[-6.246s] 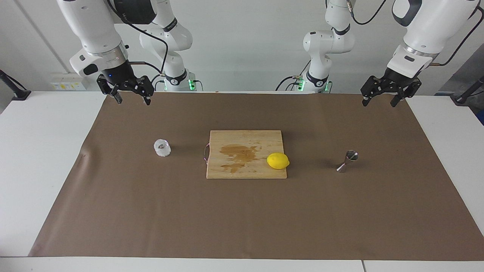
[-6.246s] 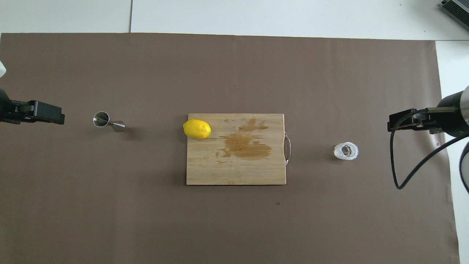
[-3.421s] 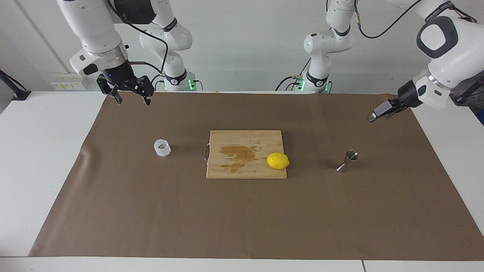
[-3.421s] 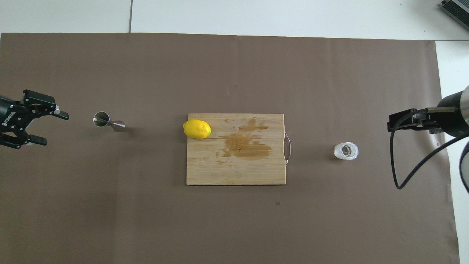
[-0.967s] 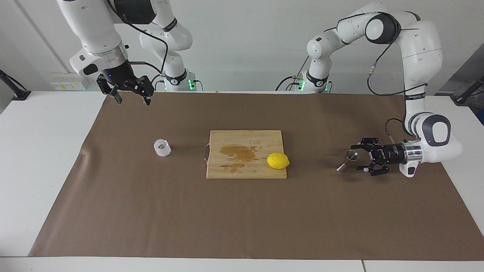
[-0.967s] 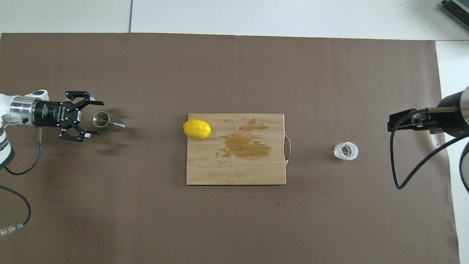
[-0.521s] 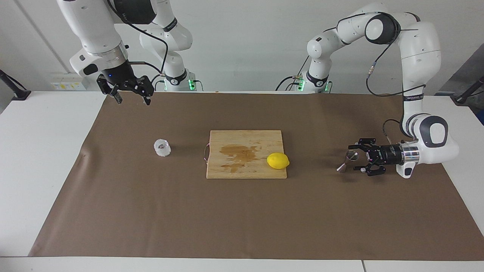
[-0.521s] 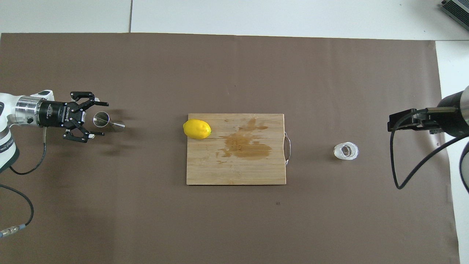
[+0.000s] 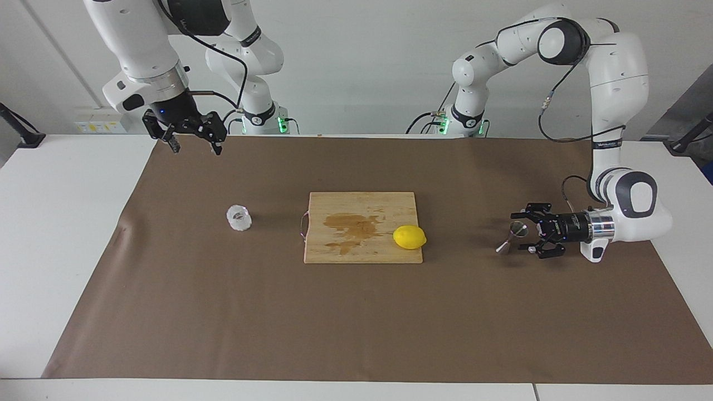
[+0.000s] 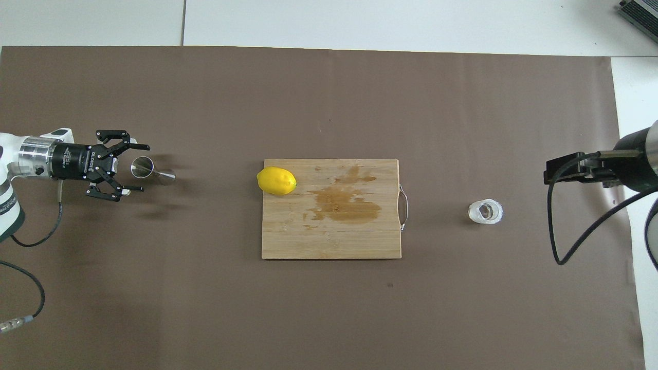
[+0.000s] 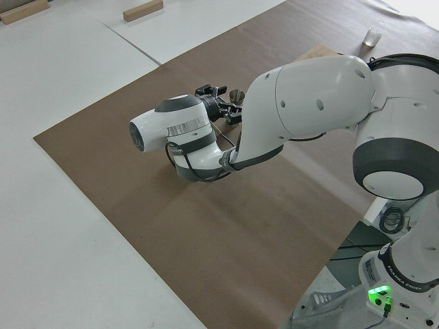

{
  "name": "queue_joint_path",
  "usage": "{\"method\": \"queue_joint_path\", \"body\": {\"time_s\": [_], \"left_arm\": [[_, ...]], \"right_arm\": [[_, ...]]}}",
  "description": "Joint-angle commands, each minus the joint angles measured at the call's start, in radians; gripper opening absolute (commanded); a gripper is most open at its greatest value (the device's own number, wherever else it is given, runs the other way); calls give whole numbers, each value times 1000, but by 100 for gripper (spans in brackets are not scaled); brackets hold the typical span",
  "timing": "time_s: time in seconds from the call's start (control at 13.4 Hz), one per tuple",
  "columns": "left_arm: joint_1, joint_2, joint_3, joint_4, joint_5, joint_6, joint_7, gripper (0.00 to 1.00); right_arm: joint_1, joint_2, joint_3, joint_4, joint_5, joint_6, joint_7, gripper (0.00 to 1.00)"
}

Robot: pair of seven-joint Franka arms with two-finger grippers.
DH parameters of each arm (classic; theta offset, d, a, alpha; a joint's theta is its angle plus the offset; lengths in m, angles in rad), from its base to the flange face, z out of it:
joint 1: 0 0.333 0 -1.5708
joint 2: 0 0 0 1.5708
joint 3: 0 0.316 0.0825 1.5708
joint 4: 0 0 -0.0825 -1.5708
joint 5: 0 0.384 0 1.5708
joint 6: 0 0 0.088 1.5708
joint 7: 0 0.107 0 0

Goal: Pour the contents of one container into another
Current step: 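Close the left gripper around the small metal cup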

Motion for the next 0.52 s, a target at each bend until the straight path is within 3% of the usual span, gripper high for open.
{"method": "queue_joint_path", "body": {"time_s": [0.0, 0.07, 0.37, 0.45], "left_arm": [[17, -9, -2, -17, -16, -18, -5, 93], [17, -8, -2, -17, -16, -18, -8, 87], [16, -8, -4, -18, -18, -17, -13, 85], [16, -8, -2, -18, -18, -17, -15, 76]], "right_arm": [[-17, -3, 15, -2, -4, -10, -17, 100], [-19, -3, 15, -4, -4, -10, -17, 100], [-17, -3, 15, -2, -4, -10, -17, 100], [-19, -3, 15, -2, -4, -10, -17, 100]]}}
